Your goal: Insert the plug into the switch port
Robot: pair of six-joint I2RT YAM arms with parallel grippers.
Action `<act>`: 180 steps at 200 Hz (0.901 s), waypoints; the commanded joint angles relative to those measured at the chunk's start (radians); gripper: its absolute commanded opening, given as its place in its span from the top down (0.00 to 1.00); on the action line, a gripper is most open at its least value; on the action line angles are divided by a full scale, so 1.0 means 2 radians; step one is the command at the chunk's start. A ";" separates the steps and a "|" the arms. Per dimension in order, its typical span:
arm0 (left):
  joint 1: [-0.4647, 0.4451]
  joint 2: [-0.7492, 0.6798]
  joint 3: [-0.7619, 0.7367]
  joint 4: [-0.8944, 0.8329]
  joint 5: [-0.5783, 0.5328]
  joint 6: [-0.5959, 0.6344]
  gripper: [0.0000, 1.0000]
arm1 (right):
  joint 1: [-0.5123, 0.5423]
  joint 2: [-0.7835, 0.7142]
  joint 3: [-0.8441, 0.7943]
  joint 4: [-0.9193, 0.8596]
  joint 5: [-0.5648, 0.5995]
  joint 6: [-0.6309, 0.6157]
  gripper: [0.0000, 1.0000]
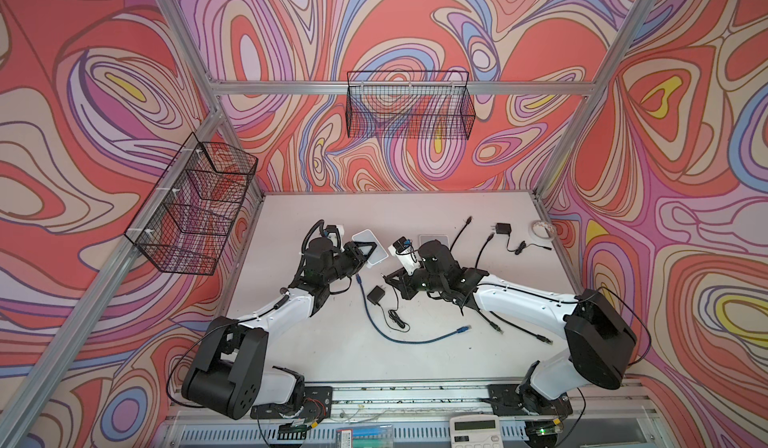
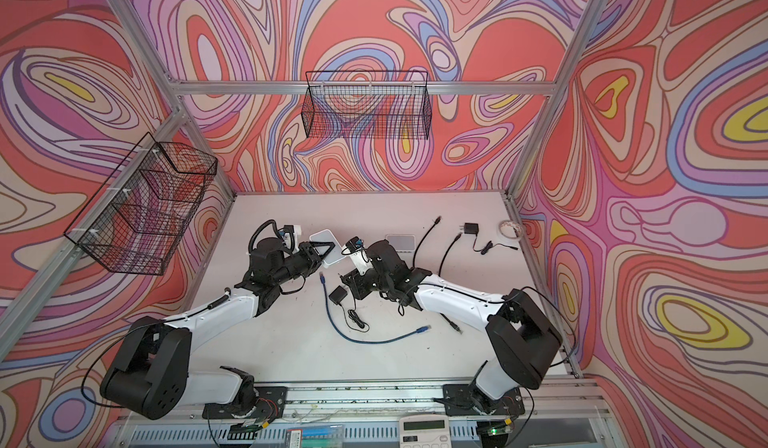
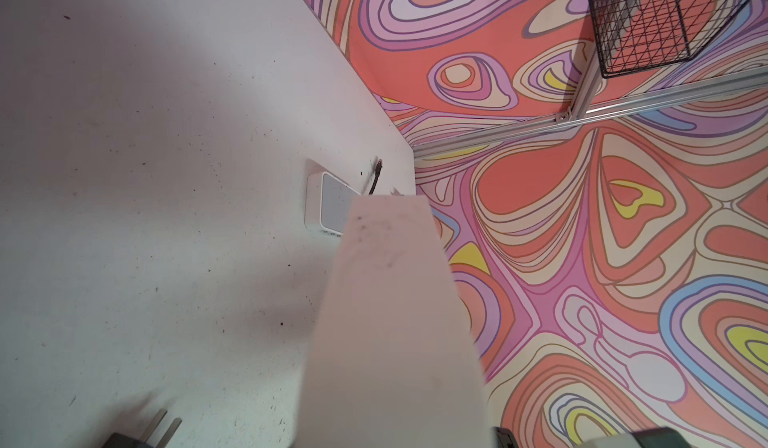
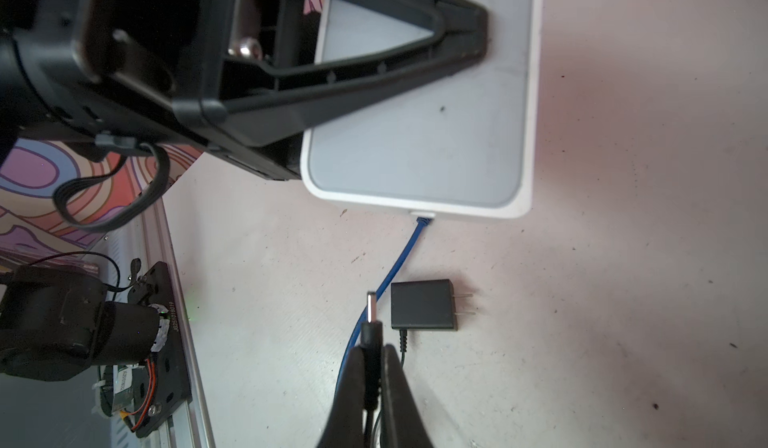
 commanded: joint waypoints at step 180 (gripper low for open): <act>-0.002 -0.018 -0.025 0.056 0.038 -0.020 1.00 | 0.002 0.005 0.044 -0.018 0.037 -0.010 1.00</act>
